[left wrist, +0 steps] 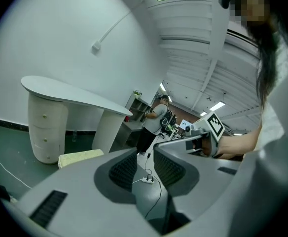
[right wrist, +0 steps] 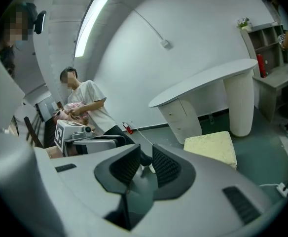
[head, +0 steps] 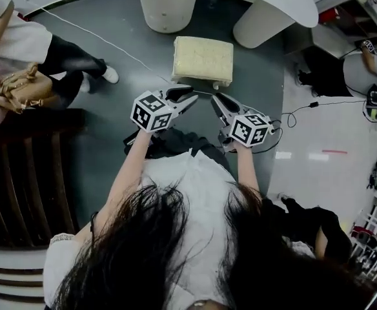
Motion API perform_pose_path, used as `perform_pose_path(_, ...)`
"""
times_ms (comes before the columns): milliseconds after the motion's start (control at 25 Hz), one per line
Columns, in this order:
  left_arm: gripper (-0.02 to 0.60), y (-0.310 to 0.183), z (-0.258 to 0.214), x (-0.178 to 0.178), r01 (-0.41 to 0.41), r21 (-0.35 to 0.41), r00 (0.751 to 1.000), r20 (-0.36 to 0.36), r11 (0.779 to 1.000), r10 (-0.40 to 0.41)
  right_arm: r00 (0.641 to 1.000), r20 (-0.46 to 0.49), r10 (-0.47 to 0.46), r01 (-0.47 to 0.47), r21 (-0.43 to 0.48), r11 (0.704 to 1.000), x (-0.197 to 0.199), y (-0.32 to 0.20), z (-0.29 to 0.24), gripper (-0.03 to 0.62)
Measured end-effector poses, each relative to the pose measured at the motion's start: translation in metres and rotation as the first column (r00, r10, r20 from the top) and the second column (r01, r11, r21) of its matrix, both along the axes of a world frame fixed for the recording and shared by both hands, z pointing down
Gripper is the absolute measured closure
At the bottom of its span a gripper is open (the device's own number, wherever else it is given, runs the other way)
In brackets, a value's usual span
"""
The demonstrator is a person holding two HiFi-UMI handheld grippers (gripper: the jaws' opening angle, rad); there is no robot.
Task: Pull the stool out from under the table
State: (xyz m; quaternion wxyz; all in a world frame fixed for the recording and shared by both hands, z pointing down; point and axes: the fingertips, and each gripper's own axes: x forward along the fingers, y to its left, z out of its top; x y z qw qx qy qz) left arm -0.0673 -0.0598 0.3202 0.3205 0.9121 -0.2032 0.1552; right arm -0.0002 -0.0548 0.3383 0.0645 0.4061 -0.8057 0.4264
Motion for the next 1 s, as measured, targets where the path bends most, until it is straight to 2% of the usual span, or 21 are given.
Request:
perform_pose_path(600, 0.488, 0.077, 0.009, 0.071, -0.001, -0.021, 0.999, 0.051, 1.000, 0.002, 0.997, -0.011, -0.077, 0.077, 0.034, 0.996, 0.059, 0.078, -0.002, 0.528)
perform_pose_path(1000, 0.488, 0.095, 0.007, 0.088, 0.038, -0.029, 0.997, 0.071, 0.999, -0.036, 0.996, 0.015, -0.086, 0.085, 0.048, 0.995, 0.079, 0.097, -0.004, 0.530)
